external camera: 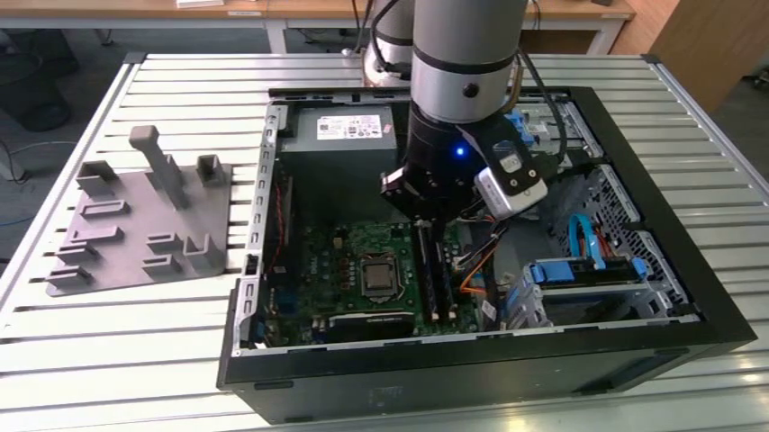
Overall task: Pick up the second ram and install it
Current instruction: 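Press down the second ram until it locks into place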
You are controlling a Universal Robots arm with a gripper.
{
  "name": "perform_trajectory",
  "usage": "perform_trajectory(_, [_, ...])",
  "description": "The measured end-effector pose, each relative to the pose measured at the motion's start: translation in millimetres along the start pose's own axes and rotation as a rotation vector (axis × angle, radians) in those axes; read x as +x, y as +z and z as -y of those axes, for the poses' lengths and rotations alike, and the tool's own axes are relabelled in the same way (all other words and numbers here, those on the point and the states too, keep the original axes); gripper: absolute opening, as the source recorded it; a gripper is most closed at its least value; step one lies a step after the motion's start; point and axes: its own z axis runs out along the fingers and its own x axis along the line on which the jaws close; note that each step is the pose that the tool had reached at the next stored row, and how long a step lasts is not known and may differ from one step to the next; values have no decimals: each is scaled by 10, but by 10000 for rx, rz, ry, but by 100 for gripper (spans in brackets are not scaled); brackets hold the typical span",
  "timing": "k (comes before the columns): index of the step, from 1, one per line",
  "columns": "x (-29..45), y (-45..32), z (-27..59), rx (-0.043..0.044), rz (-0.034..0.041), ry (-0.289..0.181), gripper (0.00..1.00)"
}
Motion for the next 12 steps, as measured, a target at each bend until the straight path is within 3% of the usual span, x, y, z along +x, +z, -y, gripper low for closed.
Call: perform_trajectory(12, [0, -1, 0, 7, 0, -1, 10])
